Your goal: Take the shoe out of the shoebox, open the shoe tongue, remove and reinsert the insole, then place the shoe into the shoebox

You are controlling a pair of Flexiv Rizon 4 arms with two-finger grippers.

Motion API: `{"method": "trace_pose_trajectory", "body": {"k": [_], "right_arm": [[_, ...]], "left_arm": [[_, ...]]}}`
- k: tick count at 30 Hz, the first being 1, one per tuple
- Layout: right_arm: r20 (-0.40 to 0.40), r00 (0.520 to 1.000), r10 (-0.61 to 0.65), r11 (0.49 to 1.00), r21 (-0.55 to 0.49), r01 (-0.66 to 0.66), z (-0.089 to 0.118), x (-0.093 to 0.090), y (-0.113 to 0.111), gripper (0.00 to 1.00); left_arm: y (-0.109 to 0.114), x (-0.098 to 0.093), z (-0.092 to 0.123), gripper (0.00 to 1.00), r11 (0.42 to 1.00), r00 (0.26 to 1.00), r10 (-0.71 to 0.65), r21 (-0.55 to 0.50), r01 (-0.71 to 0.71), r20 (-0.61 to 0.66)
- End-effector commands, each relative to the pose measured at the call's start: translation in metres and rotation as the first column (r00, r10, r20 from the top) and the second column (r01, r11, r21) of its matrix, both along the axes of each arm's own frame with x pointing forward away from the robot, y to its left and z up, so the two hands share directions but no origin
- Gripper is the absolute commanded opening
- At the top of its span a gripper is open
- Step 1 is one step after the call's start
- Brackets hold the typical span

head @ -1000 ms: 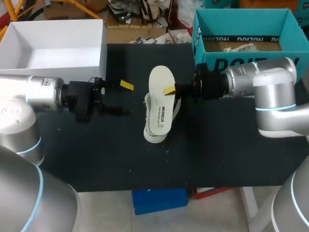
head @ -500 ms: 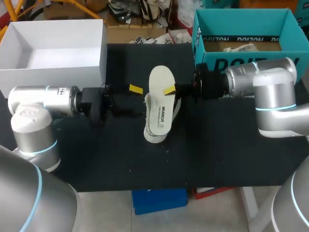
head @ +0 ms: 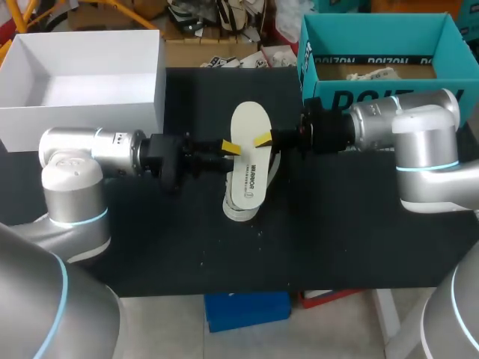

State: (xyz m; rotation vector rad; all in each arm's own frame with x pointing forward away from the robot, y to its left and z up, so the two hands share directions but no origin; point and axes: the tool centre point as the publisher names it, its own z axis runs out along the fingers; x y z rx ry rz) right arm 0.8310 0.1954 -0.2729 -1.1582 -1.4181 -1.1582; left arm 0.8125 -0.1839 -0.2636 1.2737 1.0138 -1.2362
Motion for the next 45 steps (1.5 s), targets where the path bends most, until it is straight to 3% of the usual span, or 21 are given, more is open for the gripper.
{"method": "trace_pose_trajectory", "body": {"k": [1, 11, 13, 16, 18, 19, 28, 29, 30, 31, 39, 45], "right_arm": [[-0.001, 1.0, 0.002, 1.0, -0.002, -0.002, -0.001, 0.0, 0.001, 0.0], [-0.001, 1.0, 0.002, 1.0, -0.002, -0.002, -0.001, 0.0, 0.001, 0.0], [-0.001, 1.0, 0.002, 1.0, -0.002, -0.002, -0.001, 0.0, 0.001, 0.0], [-0.001, 1.0, 0.002, 1.0, -0.002, -0.002, -0.001, 0.0, 0.001, 0.0], [-0.001, 1.0, 0.002, 1.0, -0.002, -0.002, -0.001, 0.0, 0.001, 0.0], [-0.001, 1.0, 0.002, 1.0, -0.002, -0.002, -0.001, 0.0, 0.001, 0.0], [-0.001, 1.0, 0.002, 1.0, -0.002, -0.002, -0.001, 0.0, 0.001, 0.0], [-0.001, 1.0, 0.002, 1.0, -0.002, -0.002, -0.001, 0.0, 0.001, 0.09], [-0.001, 1.0, 0.002, 1.0, -0.002, -0.002, -0.001, 0.0, 0.001, 0.4], [-0.003, 1.0, 0.003, 1.0, 0.001, -0.003, -0.001, 0.001, 0.0, 1.0], [-0.071, 0.985, -0.156, 0.98, -0.137, 0.145, 0.005, -0.003, -0.008, 1.0], [-0.089, 0.956, -0.28, 0.942, -0.219, 0.255, 0.014, -0.019, -0.02, 1.0]], "left_arm": [[-0.008, 0.004, -0.001, 0.44, 1.0, 1.0, 0.01, 0.003, -0.01, 0.007], [-0.017, 0.01, 0.001, 0.36, 1.0, 1.0, 0.021, 0.005, -0.021, 0.014], [-0.018, 0.01, 0.0, 0.25, 1.0, 1.0, 0.019, 0.006, -0.02, 0.013], [-0.019, 0.009, -0.001, 0.2, 1.0, 1.0, 0.018, 0.008, -0.018, 0.01], [-0.02, 0.009, -0.002, 0.04, 1.0, 1.0, 0.016, 0.012, -0.016, 0.009], [-0.02, 0.009, -0.003, 0.0, 1.0, 1.0, 0.019, 0.019, -0.019, 0.008], [-0.022, 0.01, -0.005, 0.0, 0.998, 0.999, 0.044, 0.045, -0.044, -0.015], [-0.022, 0.01, -0.005, 0.0, 0.998, 0.999, 0.045, 0.052, -0.044, -0.022], [-0.022, 0.01, -0.005, 0.0, 0.997, 0.999, 0.045, 0.057, -0.043, -0.027], [-0.022, 0.01, -0.005, 0.0, 0.997, 0.998, 0.047, 0.06, -0.045, -0.031], [-0.004, -0.003, 0.001, 0.0, 0.989, 0.991, 0.051, 0.145, -0.032, -0.125], [0.017, -0.023, 0.007, 0.0, 0.977, 0.986, 0.04, 0.214, -0.004, -0.163]]}}
